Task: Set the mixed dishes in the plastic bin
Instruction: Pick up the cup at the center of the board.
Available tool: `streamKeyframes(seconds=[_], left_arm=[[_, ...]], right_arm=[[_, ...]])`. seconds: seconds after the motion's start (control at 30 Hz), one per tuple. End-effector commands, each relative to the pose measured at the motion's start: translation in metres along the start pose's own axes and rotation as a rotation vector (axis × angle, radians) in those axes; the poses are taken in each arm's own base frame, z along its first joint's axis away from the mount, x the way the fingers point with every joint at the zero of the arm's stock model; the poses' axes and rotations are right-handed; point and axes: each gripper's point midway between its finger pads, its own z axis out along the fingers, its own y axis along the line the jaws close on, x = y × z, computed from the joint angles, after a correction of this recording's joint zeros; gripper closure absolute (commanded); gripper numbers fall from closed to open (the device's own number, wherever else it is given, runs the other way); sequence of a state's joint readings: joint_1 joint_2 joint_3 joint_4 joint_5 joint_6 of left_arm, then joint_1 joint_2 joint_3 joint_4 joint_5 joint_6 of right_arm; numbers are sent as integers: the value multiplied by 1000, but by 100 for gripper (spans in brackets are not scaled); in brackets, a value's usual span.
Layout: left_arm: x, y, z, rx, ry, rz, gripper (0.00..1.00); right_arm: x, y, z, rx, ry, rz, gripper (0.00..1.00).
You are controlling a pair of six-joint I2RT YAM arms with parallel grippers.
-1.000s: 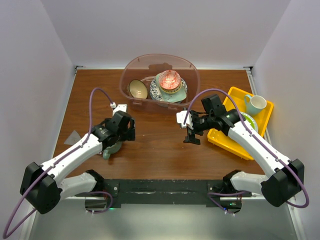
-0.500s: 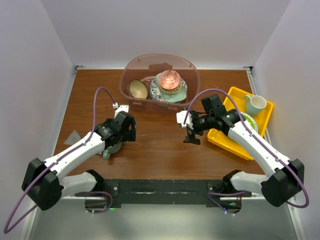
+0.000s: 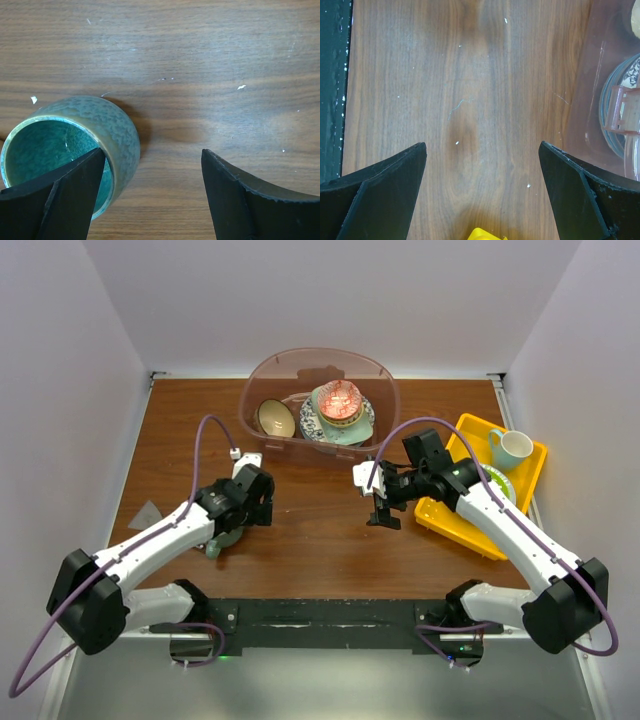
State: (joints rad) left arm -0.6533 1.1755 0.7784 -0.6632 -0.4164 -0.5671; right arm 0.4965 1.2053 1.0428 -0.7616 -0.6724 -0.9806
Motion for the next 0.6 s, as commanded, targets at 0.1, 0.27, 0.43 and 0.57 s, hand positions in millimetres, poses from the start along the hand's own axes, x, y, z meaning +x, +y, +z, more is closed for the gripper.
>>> streamKeyframes(seconds=[0.1,0.27,0.43,0.57], left_arm=[[-16,-9,-3,1,-36,-28,19],[-12,-7,1,-24,-19,-15,26],[-12,-3,3,-52,-20,-4,49],[-13,-1,3,-65,-18,0,73]], right_arm=[[-4,-4,1,5,-22,-5,2],[-4,-4,1,7,-24,-5,2],[-5,-3,0,5,-24,-7,2],[-4,-3,0,5,-23,-6,2]])
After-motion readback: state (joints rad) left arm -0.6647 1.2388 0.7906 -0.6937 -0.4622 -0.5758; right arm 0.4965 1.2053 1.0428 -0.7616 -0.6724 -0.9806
